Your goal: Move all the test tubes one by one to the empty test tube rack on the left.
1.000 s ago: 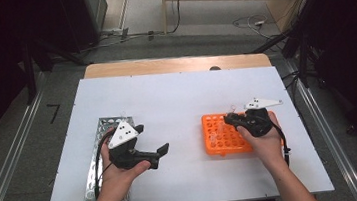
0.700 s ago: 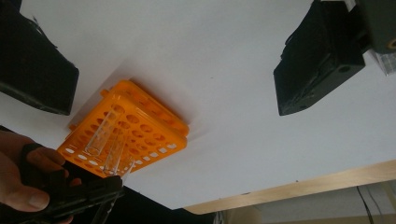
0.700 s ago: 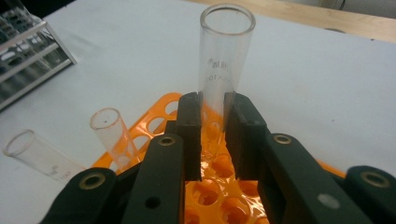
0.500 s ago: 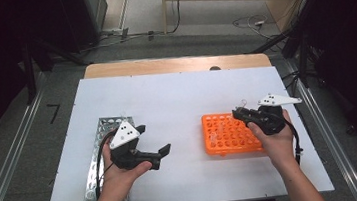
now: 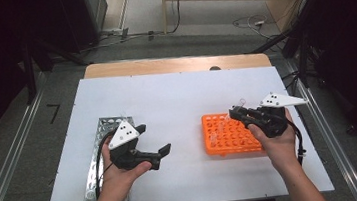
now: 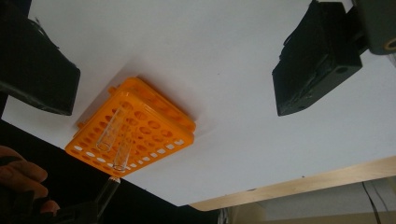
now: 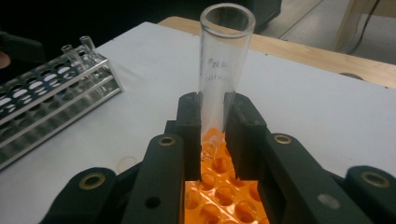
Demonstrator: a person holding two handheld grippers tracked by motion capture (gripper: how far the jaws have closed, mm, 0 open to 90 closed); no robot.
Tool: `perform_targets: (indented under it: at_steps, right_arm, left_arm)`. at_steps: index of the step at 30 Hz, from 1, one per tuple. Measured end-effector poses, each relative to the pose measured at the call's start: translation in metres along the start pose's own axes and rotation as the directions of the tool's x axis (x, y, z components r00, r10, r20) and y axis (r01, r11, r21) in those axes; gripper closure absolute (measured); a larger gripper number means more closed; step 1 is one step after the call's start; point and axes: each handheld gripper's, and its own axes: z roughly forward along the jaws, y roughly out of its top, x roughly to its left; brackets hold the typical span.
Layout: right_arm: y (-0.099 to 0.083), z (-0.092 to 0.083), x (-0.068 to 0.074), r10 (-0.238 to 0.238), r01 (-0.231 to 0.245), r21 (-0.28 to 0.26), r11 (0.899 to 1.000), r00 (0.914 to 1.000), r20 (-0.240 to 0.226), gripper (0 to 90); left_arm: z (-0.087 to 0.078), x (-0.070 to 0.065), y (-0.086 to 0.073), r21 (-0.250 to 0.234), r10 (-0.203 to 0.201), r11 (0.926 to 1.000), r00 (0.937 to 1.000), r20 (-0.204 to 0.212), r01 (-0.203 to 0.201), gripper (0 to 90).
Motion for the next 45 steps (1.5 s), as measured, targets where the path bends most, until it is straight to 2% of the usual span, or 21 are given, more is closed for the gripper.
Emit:
perform_targets:
  at_steps: [8,17,26,36,40,45]
  right_arm:
    - [0.004,0.003,0.025,-0.042,0.042,-0.005,0.999,0.997,-0.066,73.9]
    - [0.002,0.015,0.051,-0.08,0.082,0.01,0.997,0.9867,-0.141,73.9]
    - [-0.01,0.034,0.067,-0.093,0.106,0.056,0.993,0.9767,-0.193,73.9]
    - [-0.022,0.051,0.082,-0.112,0.14,0.104,0.985,0.9648,-0.238,73.9]
    - [-0.025,0.056,0.085,-0.115,0.147,0.117,0.982,0.962,-0.248,73.9]
    - [-0.027,0.061,0.089,-0.125,0.162,0.128,0.978,0.957,-0.262,73.9]
  left_arm:
    - [0.0,-0.003,0.002,-0.005,0.005,1.0,0.9999,0.009,-0.005,0.5]
    - [0.001,-0.006,0.002,-0.005,0.011,0.9999,0.9996,0.028,-0.011,0.5]
    - [0.002,-0.011,0.004,-0.007,0.019,0.9998,0.9986,0.049,-0.019,2.2]
    - [0.005,-0.018,0.005,-0.01,0.02,0.9998,0.9949,0.099,-0.019,6.1]
    - [0.006,-0.02,0.006,-0.021,0.008,0.9998,0.9904,0.138,-0.005,13.4]
    - [0.01,-0.028,0.006,-0.007,0.021,0.9998,0.9894,0.143,-0.02,22.2]
